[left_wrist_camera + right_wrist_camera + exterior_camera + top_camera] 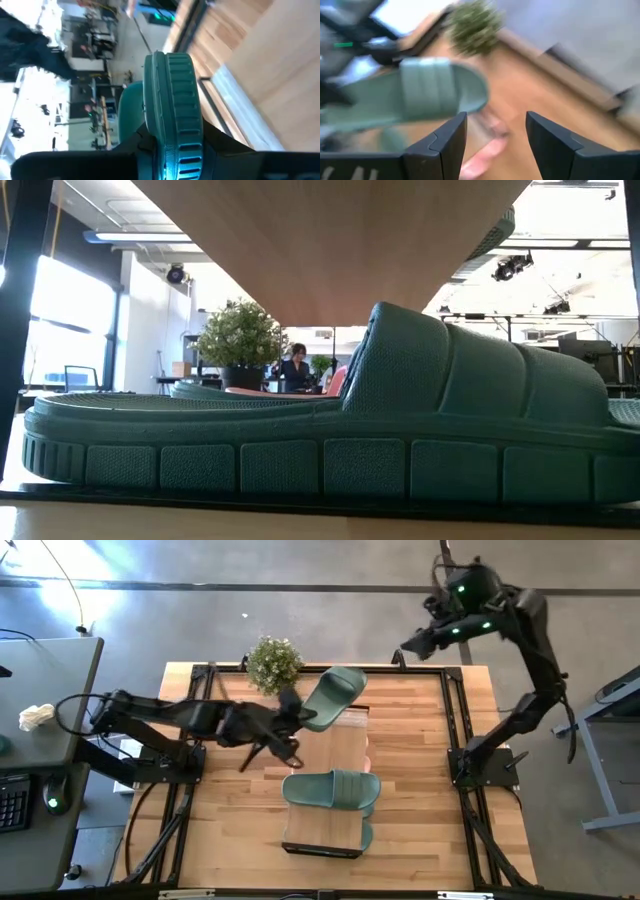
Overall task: Pick and place slides into the shelf
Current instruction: Put the green slide on the shelf aligned with the other green slide
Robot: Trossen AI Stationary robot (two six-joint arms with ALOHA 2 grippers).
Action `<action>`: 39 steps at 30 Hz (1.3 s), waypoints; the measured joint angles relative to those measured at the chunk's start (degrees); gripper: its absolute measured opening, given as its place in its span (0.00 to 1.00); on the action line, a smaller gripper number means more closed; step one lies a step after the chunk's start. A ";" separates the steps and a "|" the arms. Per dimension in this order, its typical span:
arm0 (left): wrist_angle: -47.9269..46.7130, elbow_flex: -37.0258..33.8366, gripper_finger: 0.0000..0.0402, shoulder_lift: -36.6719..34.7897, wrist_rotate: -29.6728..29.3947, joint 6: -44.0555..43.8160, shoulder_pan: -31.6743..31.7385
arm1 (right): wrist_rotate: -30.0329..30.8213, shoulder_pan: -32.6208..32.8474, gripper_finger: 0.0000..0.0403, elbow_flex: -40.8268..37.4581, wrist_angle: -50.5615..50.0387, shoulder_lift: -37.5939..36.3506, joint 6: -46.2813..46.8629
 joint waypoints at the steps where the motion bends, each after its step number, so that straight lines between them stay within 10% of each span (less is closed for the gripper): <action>1: 0.11 0.00 0.15 -0.99 0.02 0.00 -0.70 | -5.33 -2.33 0.48 0.00 -1.12 -0.39 0.55; 6: 0.10 0.02 0.15 -5.20 0.04 1.47 -3.57 | -30.39 -9.87 0.48 -3.86 -1.93 -1.25 2.49; 13: -0.20 0.03 0.15 -7.53 0.15 2.58 -6.18 | -42.33 -14.65 0.48 -27.41 3.97 -7.01 -1.21; 19: -0.63 0.04 0.15 -7.39 1.24 2.67 -6.87 | -54.49 -14.59 0.48 -52.80 39.75 -15.31 19.37; 27: -0.61 0.04 0.15 -7.07 1.85 2.84 -6.83 | -57.62 -10.73 0.48 -72.04 84.35 -18.13 52.26; 39: -0.58 0.04 0.15 -7.07 3.24 2.58 -6.80 | -56.15 -8.40 0.48 -75.82 89.92 -17.84 54.82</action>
